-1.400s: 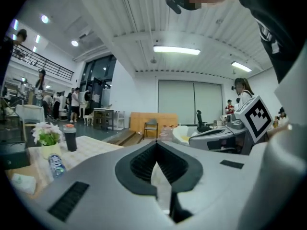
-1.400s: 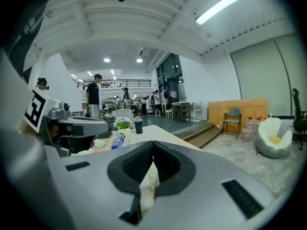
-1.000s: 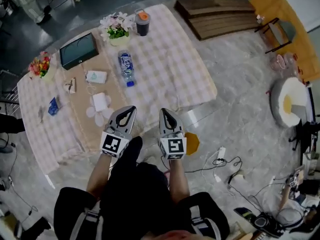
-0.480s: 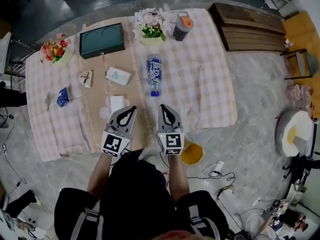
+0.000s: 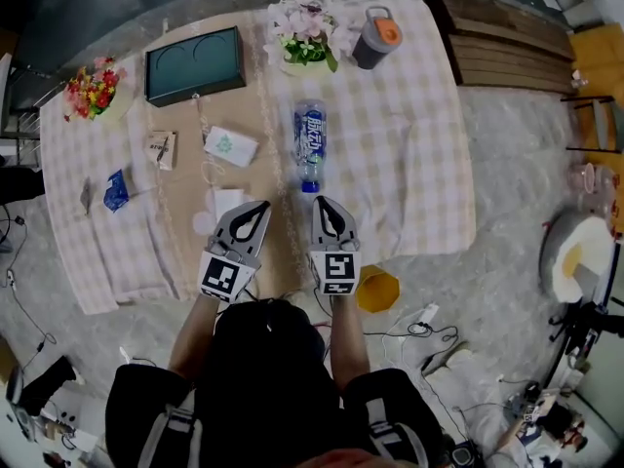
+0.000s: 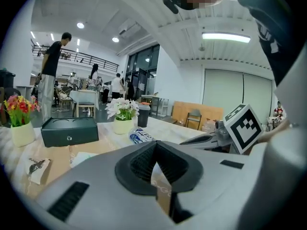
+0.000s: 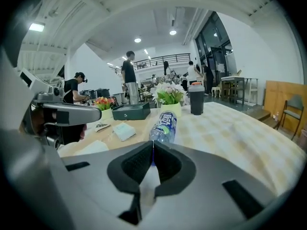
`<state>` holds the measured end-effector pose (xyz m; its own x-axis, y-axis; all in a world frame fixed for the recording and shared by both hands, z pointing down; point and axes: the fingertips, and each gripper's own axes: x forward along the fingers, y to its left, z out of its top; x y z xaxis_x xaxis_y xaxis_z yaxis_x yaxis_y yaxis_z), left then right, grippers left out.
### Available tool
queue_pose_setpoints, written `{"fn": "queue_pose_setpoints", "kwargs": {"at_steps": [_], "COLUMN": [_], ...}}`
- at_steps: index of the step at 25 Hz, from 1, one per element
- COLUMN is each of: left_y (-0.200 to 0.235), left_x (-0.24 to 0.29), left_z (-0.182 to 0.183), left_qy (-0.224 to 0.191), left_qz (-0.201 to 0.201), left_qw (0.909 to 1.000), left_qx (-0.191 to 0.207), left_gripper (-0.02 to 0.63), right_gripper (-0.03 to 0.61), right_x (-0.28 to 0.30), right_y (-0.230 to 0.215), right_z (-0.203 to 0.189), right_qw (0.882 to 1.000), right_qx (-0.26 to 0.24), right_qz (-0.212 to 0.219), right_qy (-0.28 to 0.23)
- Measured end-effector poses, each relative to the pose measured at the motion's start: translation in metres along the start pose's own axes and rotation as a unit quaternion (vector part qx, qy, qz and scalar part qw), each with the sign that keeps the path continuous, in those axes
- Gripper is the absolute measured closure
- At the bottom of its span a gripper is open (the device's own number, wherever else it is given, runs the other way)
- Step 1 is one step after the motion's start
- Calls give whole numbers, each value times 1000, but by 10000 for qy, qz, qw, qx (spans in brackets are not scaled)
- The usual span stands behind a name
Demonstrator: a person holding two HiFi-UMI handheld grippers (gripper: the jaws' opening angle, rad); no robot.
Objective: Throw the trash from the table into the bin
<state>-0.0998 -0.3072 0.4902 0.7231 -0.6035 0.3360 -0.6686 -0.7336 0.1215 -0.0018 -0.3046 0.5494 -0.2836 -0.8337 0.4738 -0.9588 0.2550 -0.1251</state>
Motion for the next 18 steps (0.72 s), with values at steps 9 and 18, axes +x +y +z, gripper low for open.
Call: {"fn": "queue_pose_setpoints", "kwargs": {"at_steps": [9, 18], "left_y": [0, 16], "left_x": [7, 10], "left_z": [-5, -8], "left_qy": [73, 91], "left_qz": [-167, -133], "left_qw": [9998, 9997], "left_qx": [-99, -159], "left_gripper": [611, 611], "right_gripper": [294, 229], "right_x": [39, 76], "right_y": [-1, -6], "right_z": [-5, -8], "right_qw": [9992, 9982], "right_qx": [283, 92], "right_qz": [84, -73], "right_qy": [254, 581]}}
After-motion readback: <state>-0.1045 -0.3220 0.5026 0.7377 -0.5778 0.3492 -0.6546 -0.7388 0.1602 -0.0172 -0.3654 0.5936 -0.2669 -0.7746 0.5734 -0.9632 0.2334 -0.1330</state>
